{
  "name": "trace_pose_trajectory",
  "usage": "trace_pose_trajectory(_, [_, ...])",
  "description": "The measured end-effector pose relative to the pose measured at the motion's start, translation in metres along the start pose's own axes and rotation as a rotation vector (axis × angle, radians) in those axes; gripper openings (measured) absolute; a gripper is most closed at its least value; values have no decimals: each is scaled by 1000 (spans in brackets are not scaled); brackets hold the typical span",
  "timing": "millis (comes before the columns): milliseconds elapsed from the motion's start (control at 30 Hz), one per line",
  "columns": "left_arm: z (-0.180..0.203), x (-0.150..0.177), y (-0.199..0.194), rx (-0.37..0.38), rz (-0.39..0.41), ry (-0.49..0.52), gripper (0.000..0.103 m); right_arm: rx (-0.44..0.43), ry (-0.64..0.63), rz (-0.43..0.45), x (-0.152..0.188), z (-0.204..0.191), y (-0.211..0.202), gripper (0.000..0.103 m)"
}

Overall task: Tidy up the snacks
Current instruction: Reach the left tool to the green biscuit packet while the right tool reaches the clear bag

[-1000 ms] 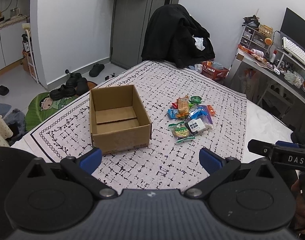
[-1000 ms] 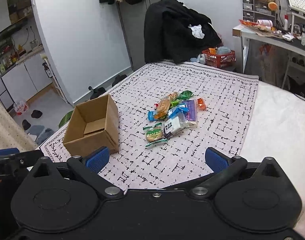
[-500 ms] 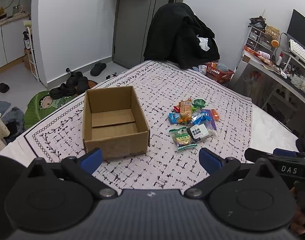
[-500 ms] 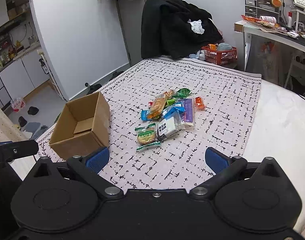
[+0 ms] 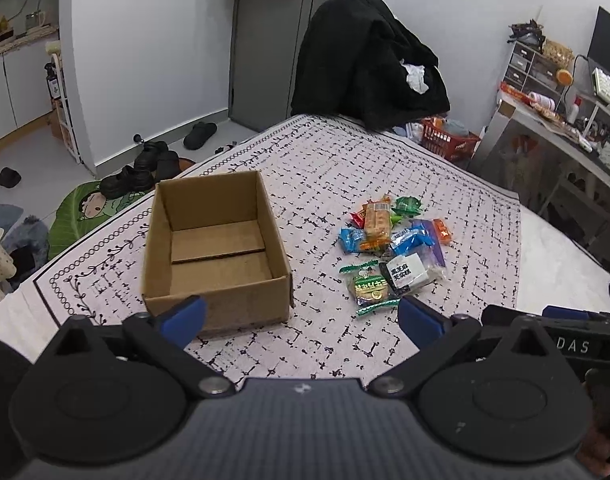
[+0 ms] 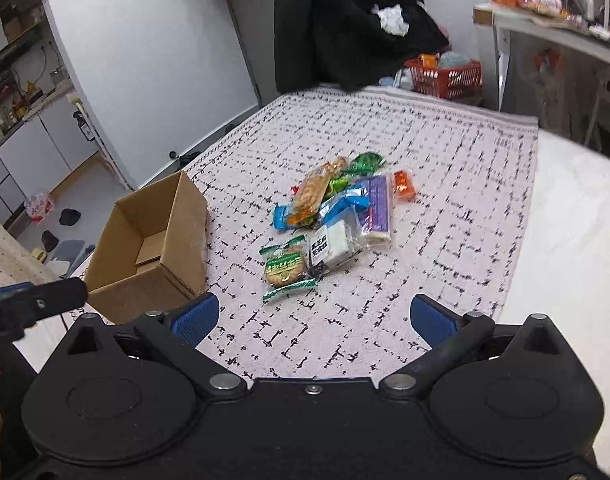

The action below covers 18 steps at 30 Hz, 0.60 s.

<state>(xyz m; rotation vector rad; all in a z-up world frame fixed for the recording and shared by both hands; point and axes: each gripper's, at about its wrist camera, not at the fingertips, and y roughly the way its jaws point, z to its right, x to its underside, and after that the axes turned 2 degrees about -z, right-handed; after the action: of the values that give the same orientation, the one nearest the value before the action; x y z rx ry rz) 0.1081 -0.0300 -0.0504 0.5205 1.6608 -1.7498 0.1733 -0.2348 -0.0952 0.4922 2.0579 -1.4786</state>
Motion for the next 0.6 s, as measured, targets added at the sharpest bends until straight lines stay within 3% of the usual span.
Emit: trace_pose_trajectory(600, [29,-6,71,31,-90,-28,99,-35,189,-58,-23,36,58,102])
